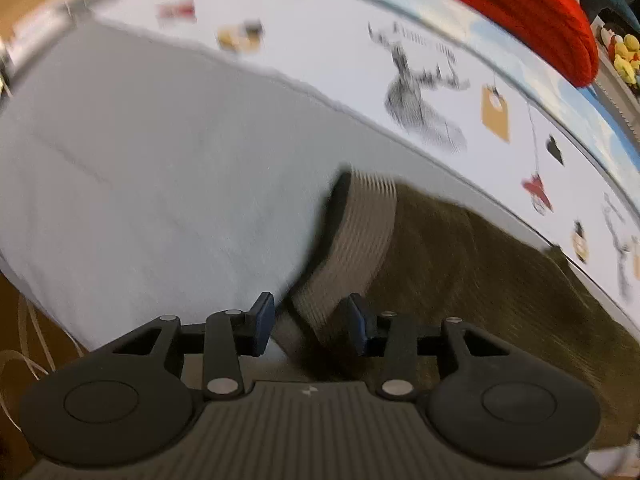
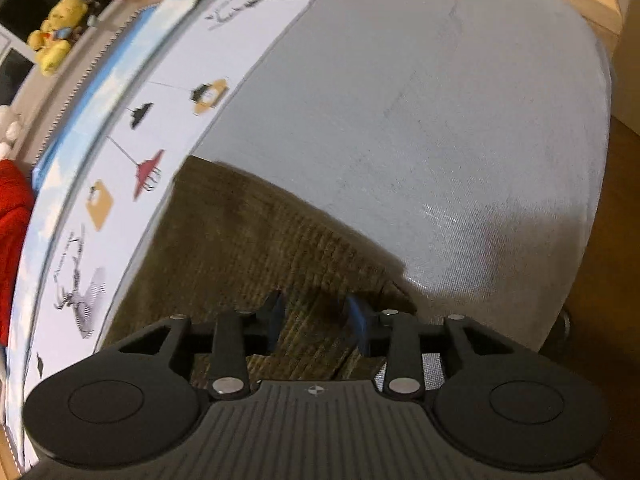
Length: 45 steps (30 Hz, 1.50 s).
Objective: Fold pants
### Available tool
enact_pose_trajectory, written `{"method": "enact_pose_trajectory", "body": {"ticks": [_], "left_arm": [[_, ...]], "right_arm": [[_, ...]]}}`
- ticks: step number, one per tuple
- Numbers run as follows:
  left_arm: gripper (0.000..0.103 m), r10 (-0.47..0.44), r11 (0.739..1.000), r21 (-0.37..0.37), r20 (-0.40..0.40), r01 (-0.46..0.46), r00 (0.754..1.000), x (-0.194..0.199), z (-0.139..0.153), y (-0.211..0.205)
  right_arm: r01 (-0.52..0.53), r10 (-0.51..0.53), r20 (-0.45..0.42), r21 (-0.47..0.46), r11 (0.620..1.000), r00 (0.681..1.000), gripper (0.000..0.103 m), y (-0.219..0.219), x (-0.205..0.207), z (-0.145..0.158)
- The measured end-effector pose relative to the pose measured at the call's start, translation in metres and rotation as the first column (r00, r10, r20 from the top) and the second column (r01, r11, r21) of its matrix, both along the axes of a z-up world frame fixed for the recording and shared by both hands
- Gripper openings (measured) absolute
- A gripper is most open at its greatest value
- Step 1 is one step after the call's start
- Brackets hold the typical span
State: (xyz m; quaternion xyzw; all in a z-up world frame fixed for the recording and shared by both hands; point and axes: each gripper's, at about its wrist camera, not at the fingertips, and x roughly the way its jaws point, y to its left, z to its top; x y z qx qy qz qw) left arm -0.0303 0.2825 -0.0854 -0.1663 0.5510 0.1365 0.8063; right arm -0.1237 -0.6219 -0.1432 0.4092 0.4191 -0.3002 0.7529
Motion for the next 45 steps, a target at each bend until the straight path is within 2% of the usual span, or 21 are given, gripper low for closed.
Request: {"method": "enact_pose_trajectory", "body": {"ticks": [2,6,10,14,16,18,19,20,21,22,23,25,29,34,36,38,40,41,42,44,45], "left_arm": [[0.045,-0.028,0.997,0.078,0.037,0.025,0.999,0.002,0.009,-0.007],[0.045,-0.172,0.978,0.136,0.125,0.155,0.977,0.009,0.023,-0.036],[0.045,-0.358,0.929,0.156,0.135,0.337,0.924,0.017,0.022,-0.074],[0.045,-0.511,0.855,0.151,0.084,0.496,0.856,0.021,0.009,-0.107],[0.047,-0.577,0.811,0.126,0.002,0.572,0.817,0.021,-0.008,-0.120],[0.049,-0.596,0.780,0.074,-0.216,0.622,0.773,0.020,-0.045,-0.125],[0.049,-0.612,0.743,0.083,-0.320,0.665,0.723,0.015,-0.062,-0.129],[0.049,-0.631,0.696,0.106,-0.380,0.710,0.676,0.010,-0.072,-0.136],[0.048,-0.640,0.679,0.119,-0.389,0.725,0.663,0.008,-0.074,-0.140],[0.048,-0.645,0.668,0.131,-0.388,0.732,0.658,0.007,-0.073,-0.142],[0.048,-0.649,0.665,0.138,-0.379,0.734,0.660,0.006,-0.071,-0.143],[0.048,-0.664,0.668,0.143,-0.328,0.730,0.672,0.004,-0.060,-0.144],[0.048,-0.689,0.706,0.084,-0.147,0.704,0.709,0.003,-0.028,-0.144],[0.048,-0.698,0.715,0.094,0.051,0.693,0.714,0.007,0.001,-0.146],[0.048,-0.697,0.713,0.123,0.023,0.690,0.716,0.013,-0.005,-0.147],[0.049,-0.705,0.688,0.163,-0.080,0.707,0.704,0.017,-0.024,-0.149],[0.053,-0.701,0.626,0.206,-0.272,0.752,0.659,0.016,-0.056,-0.150],[0.060,-0.705,0.602,0.205,-0.317,0.771,0.635,0.012,-0.065,-0.148],[0.060,-0.713,0.589,0.204,-0.323,0.782,0.622,0.009,-0.067,-0.147],[0.060,-0.706,0.611,0.193,-0.305,0.768,0.639,0.011,-0.064,-0.141],[0.060,-0.704,0.619,0.187,-0.299,0.763,0.645,0.010,-0.063,-0.138]], "right_arm": [[-0.002,0.002,-0.020,-0.010,1.000,1.000,0.037,-0.001,0.001,-0.003],[-0.013,0.011,-0.047,-0.038,0.999,0.999,0.034,-0.001,0.008,-0.008],[0.024,-0.026,-0.041,-0.047,0.999,0.999,0.034,-0.001,0.012,-0.003],[0.028,-0.035,-0.045,-0.151,0.988,0.998,0.036,0.002,0.011,0.013],[-0.017,-0.002,-0.093,-0.205,0.979,0.996,0.039,0.003,0.017,0.011],[-0.070,0.040,-0.150,-0.203,0.977,0.988,0.039,0.002,0.021,0.000],[-0.086,0.054,-0.168,-0.194,0.977,0.984,0.038,0.002,0.022,-0.005],[-0.101,0.066,-0.175,-0.194,0.976,0.982,0.035,0.003,0.024,-0.007],[-0.116,0.079,-0.174,-0.209,0.971,0.982,0.020,0.003,0.024,-0.006],[-0.123,0.083,-0.175,-0.231,0.965,0.981,0.008,0.004,0.024,-0.002],[-0.119,0.077,-0.174,-0.247,0.962,0.982,0.007,0.005,0.023,0.002],[-0.092,0.053,-0.159,-0.247,0.965,0.986,0.007,0.003,0.019,0.008],[-0.064,0.016,-0.210,-0.224,0.973,0.978,0.006,0.000,0.017,0.002],[-0.076,0.007,-0.246,-0.274,0.959,0.969,0.012,0.008,0.027,0.007],[-0.029,-0.048,-0.213,-0.345,0.938,0.976,0.017,0.014,0.028,0.022],[-0.006,-0.063,-0.149,-0.419,0.908,0.987,0.019,0.023,0.034,0.040],[-0.017,-0.017,-0.070,-0.466,0.885,0.997,0.019,0.040,0.045,0.057],[-0.041,0.029,-0.031,-0.475,0.879,0.999,0.019,0.051,0.053,0.063],[-0.080,0.096,0.007,-0.481,0.873,0.995,0.019,0.064,0.064,0.068],[-0.179,0.239,0.059,-0.499,0.848,0.969,0.018,0.094,0.090,0.075],[-0.237,0.321,0.085,-0.504,0.830,0.943,0.008,0.112,0.104,0.077]]}}
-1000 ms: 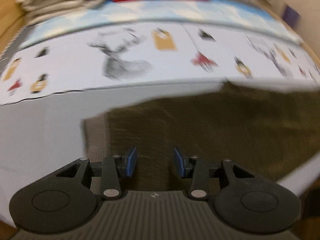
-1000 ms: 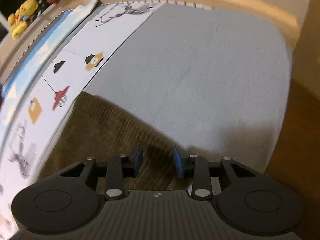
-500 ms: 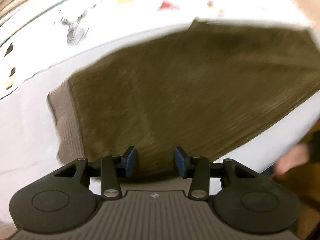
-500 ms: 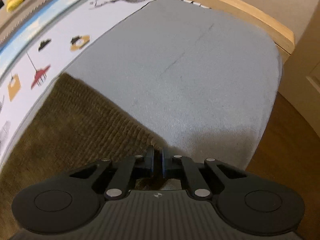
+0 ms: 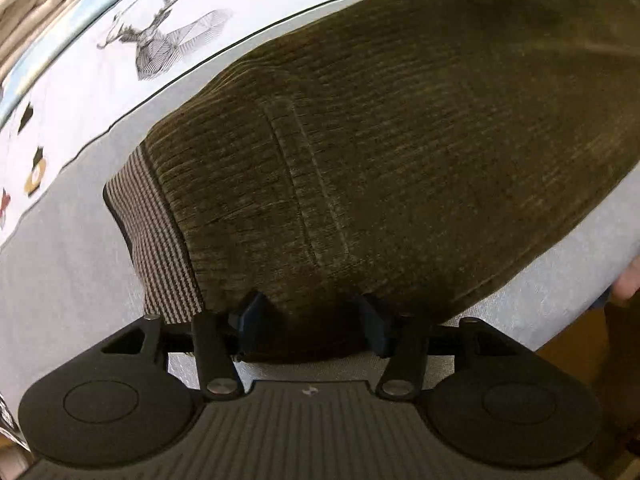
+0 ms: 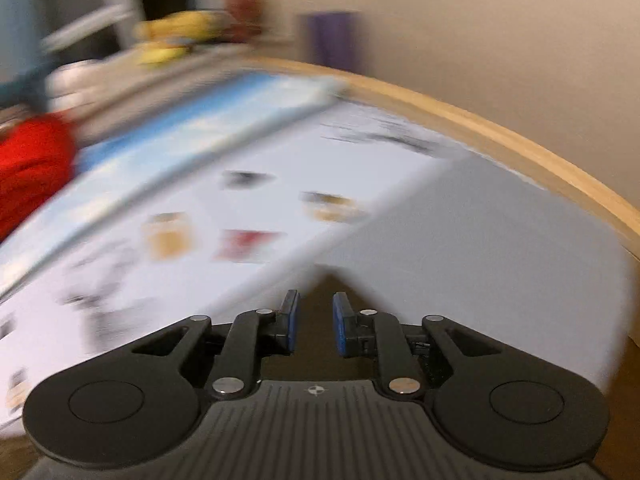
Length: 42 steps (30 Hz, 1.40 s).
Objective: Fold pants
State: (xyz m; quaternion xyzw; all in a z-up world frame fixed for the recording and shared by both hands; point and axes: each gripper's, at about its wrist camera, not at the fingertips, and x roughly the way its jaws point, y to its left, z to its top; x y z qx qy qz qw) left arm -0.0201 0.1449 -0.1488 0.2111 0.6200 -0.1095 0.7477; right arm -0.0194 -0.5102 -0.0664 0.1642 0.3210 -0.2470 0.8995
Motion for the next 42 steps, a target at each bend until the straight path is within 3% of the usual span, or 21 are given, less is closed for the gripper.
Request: {"method": "enact_pose_trajectory", "body": {"ticks": [1,3,5,7,10,12,14,21,27,30,33,37,42], "left_arm": [[0.060,0.001,1.000,-0.005,0.000,-0.001,1.000,0.000,0.000,0.003],[0.060,0.000,1.000,-0.006,-0.001,0.000,1.000,0.002,-0.001,0.007],[0.060,0.003,1.000,-0.004,-0.002,-0.003,1.000,0.003,-0.003,0.006],[0.060,0.004,1.000,-0.004,-0.003,-0.004,1.000,0.001,-0.005,0.010],[0.061,-0.010,1.000,0.002,0.000,0.010,1.000,0.003,-0.007,0.007],[0.061,-0.020,1.000,0.008,0.004,0.020,1.000,0.002,-0.008,0.006],[0.061,-0.016,1.000,0.004,0.003,0.016,1.000,0.000,-0.007,0.004],[0.061,-0.014,1.000,-0.026,-0.003,0.014,1.000,0.002,-0.006,0.010],[0.061,-0.015,0.999,-0.042,-0.004,0.015,1.000,0.003,-0.007,0.015],[0.061,-0.019,0.999,-0.036,-0.006,0.018,1.000,0.003,-0.007,0.012],[0.061,-0.027,0.999,-0.026,-0.009,0.027,1.000,0.004,-0.007,0.010],[0.062,-0.027,0.999,-0.026,-0.008,0.027,1.000,0.006,-0.004,0.010],[0.062,-0.032,0.999,-0.025,-0.007,0.031,0.999,0.003,-0.007,0.008]], "right_arm": [[-0.079,0.078,0.021,0.016,0.997,0.997,0.000,0.016,0.013,0.001],[-0.234,0.231,0.058,0.056,0.971,0.971,0.000,0.053,0.042,0.001],[-0.381,0.374,0.084,0.108,0.918,0.924,0.000,0.088,0.074,-0.002],[-0.539,0.530,0.100,0.180,0.823,0.842,0.002,0.131,0.100,-0.006],[-0.710,0.712,0.064,0.179,0.681,0.700,0.002,0.204,0.132,-0.015],[-0.773,0.782,0.027,0.175,0.609,0.622,0.002,0.243,0.147,-0.025],[-0.807,0.822,0.004,0.193,0.558,0.569,0.002,0.273,0.156,-0.033],[-0.863,0.905,-0.030,0.289,0.414,0.424,0.010,0.360,0.190,-0.070],[-0.862,0.937,-0.074,0.374,0.342,0.340,0.024,0.403,0.203,-0.103],[-0.859,0.950,-0.076,0.408,0.308,0.304,0.026,0.412,0.209,-0.114],[-0.892,0.962,-0.077,0.363,0.270,0.260,0.010,0.421,0.212,-0.109],[-0.904,0.947,0.003,0.298,0.306,0.322,0.009,0.423,0.223,-0.088],[-0.913,0.942,-0.083,0.235,0.335,0.324,0.009,0.439,0.219,-0.102]]}}
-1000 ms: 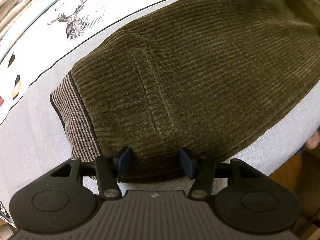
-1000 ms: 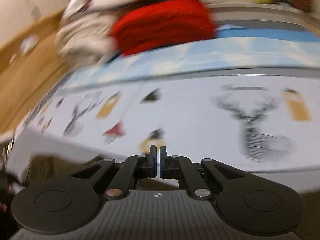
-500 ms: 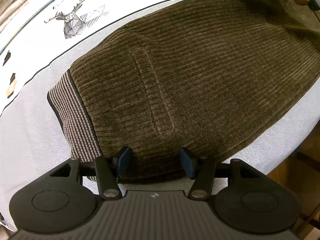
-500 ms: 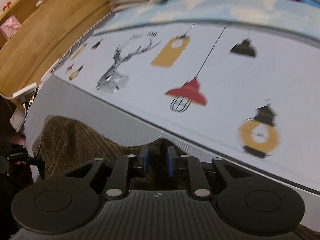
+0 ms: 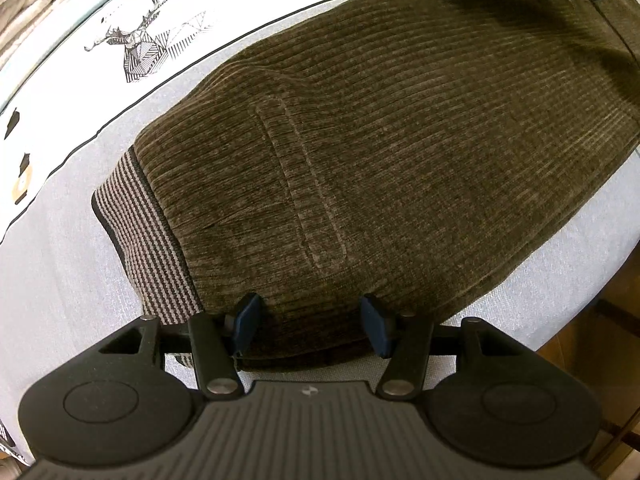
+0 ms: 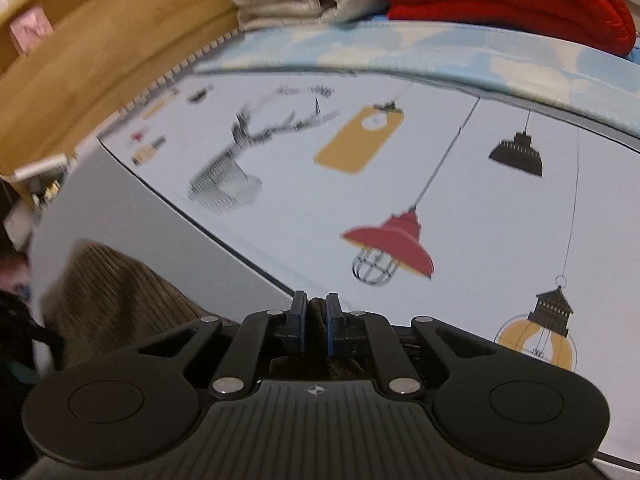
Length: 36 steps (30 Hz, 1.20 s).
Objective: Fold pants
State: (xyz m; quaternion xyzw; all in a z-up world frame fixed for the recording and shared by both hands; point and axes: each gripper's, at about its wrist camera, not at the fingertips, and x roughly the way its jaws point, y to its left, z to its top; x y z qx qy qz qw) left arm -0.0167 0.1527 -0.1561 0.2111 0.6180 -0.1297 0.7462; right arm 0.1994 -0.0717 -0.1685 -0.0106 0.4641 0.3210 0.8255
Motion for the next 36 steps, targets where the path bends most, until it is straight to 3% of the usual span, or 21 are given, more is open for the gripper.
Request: {"method": "enact_pose_trajectory", "body": {"ticks": [4,7,10,13,14,16,17,19,24,25,27,32,36], "left_arm": [[0.062,-0.002,1.000,0.005,0.002,0.002,1.000,-0.002,-0.001,-0.003],[0.062,-0.004,1.000,0.009,0.001,0.004,1.000,-0.004,0.001,-0.006],[0.062,-0.006,1.000,0.014,0.000,0.006,1.000,-0.004,0.003,-0.006],[0.062,-0.007,1.000,0.017,-0.001,0.007,1.000,-0.004,0.005,-0.007],[0.062,-0.006,1.000,0.018,-0.001,0.006,1.000,-0.004,0.006,-0.008],[0.062,-0.007,1.000,0.021,-0.001,0.007,1.000,-0.003,0.007,-0.008],[0.062,-0.008,1.000,0.023,0.000,0.008,1.000,-0.003,0.008,-0.008],[0.062,-0.009,1.000,0.026,0.001,0.009,1.000,-0.003,0.008,-0.009],[0.062,-0.011,0.999,0.033,0.001,0.011,1.000,-0.003,0.009,-0.011],[0.062,-0.012,0.999,0.035,0.000,0.012,1.000,-0.003,0.008,-0.011],[0.062,-0.013,0.999,0.038,0.000,0.013,1.000,-0.003,0.008,-0.012],[0.063,-0.012,0.999,0.044,0.002,0.012,1.000,-0.002,0.010,-0.013],[0.063,0.003,0.999,0.040,0.012,-0.003,1.000,-0.004,0.017,-0.013]], "right_arm": [[0.040,-0.040,0.012,-0.037,0.999,0.999,0.010,0.001,0.002,-0.008],[0.147,-0.137,0.101,-0.094,0.985,0.985,0.010,-0.005,0.006,0.000],[0.270,-0.264,0.114,-0.041,0.962,0.958,0.010,-0.030,0.016,0.014],[0.243,-0.244,0.088,0.019,0.970,0.966,0.013,-0.046,0.019,0.028],[0.206,-0.208,0.061,0.039,0.978,0.976,0.017,-0.050,0.019,0.032],[0.109,-0.109,-0.007,0.067,0.992,0.994,0.049,-0.057,0.016,0.034],[0.060,-0.059,-0.027,0.071,0.996,0.998,0.053,-0.059,0.013,0.033],[-0.036,0.038,-0.053,0.035,0.999,0.998,0.053,-0.061,0.005,0.028],[-0.176,0.166,-0.114,-0.088,0.980,0.979,0.049,-0.055,-0.012,0.007],[-0.202,0.189,-0.100,-0.138,0.970,0.977,0.040,-0.050,-0.016,0.002],[-0.239,0.230,-0.064,-0.207,0.949,0.971,0.032,-0.041,-0.023,-0.007],[-0.213,0.217,-0.007,-0.228,0.950,0.976,0.027,-0.031,-0.027,-0.011],[-0.142,0.136,-0.042,-0.179,0.974,0.990,0.027,-0.049,-0.025,-0.002]]}}
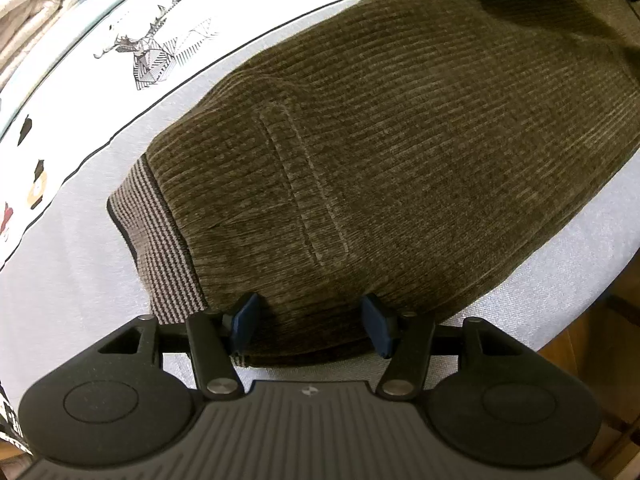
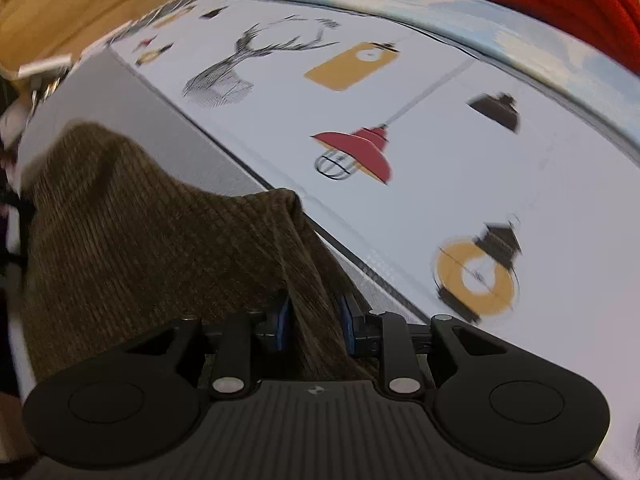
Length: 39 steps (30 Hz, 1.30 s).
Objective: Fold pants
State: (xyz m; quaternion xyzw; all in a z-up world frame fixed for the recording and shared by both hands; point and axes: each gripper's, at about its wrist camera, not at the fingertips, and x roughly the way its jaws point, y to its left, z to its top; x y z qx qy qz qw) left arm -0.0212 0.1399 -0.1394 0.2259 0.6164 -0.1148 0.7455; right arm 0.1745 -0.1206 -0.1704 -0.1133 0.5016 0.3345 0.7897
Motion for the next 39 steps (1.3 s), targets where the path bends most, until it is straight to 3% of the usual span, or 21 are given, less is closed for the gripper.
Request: {"method": "enact_pose_trajectory", "body": {"ticks": [4,7,10,14,16,19,20,21,23,26,29,32,35,37,39], "left_arm": [[0.063,0.052,0.998,-0.021,0.027,-0.052,0.998,0.000,0.011,0.006],[0.063,0.098,0.994,-0.044,0.059,-0.096,0.993,0.000,0.022,0.008],[0.063,0.127,0.991,-0.052,0.104,-0.122,0.986,0.003,0.034,0.004],[0.063,0.147,0.988,-0.074,0.140,-0.137,0.979,0.011,0.046,-0.009],[0.063,0.141,0.988,-0.078,0.156,-0.130,0.978,0.017,0.050,-0.015],[0.063,0.122,0.991,-0.077,0.181,-0.109,0.976,0.025,0.055,-0.033],[0.063,0.119,0.991,-0.081,0.189,-0.105,0.975,0.025,0.057,-0.039],[0.063,0.118,0.991,-0.089,0.197,-0.102,0.973,0.028,0.058,-0.046],[0.063,0.120,0.988,-0.116,0.207,-0.097,0.971,0.035,0.062,-0.060],[0.063,0.109,0.985,-0.152,0.220,-0.077,0.969,0.044,0.065,-0.081],[0.063,0.108,0.982,-0.179,0.229,-0.067,0.968,0.051,0.069,-0.102],[0.063,0.090,0.978,-0.204,0.231,-0.042,0.969,0.062,0.067,-0.125],[0.063,0.063,0.977,-0.214,0.236,-0.011,0.970,0.068,0.068,-0.147],[0.063,0.045,0.975,-0.224,0.236,0.010,0.971,0.071,0.069,-0.160],[0.063,0.022,0.973,-0.230,0.240,0.034,0.971,0.072,0.069,-0.173]], "right_arm": [[0.140,-0.139,0.044,-0.005,0.990,0.989,0.035,-0.043,0.001,0.020],[0.300,-0.295,0.114,-0.031,0.953,0.949,0.035,-0.088,-0.001,0.035],[0.379,-0.380,0.096,0.026,0.925,0.920,0.036,-0.129,-0.010,0.046],[0.283,-0.285,0.001,0.116,0.952,0.958,0.036,-0.149,-0.034,0.049],[0.171,-0.171,0.010,0.056,0.984,0.985,0.036,-0.141,-0.052,0.041],[0.119,-0.115,0.047,-0.087,0.989,0.992,0.032,-0.131,-0.062,0.016],[0.142,-0.125,0.101,-0.182,0.973,0.987,0.027,-0.131,-0.061,0.005],[0.179,-0.154,0.129,-0.212,0.961,0.980,0.020,-0.136,-0.058,0.000],[0.268,-0.260,0.085,-0.104,0.958,0.962,0.018,-0.157,-0.052,0.004],[0.296,-0.293,0.048,-0.088,0.951,0.955,0.013,-0.181,-0.057,0.008],[0.346,-0.343,0.046,-0.136,0.928,0.938,0.013,-0.219,-0.075,0.010],[0.487,-0.488,0.031,-0.158,0.859,0.872,0.022,-0.278,-0.098,0.010],[0.641,-0.645,0.058,-0.200,0.741,0.762,0.024,-0.344,-0.135,0.007],[0.746,-0.748,0.079,-0.192,0.637,0.659,0.024,-0.392,-0.167,0.008],[0.847,-0.845,0.135,-0.220,0.484,0.518,0.025,-0.438,-0.204,0.010]]}}
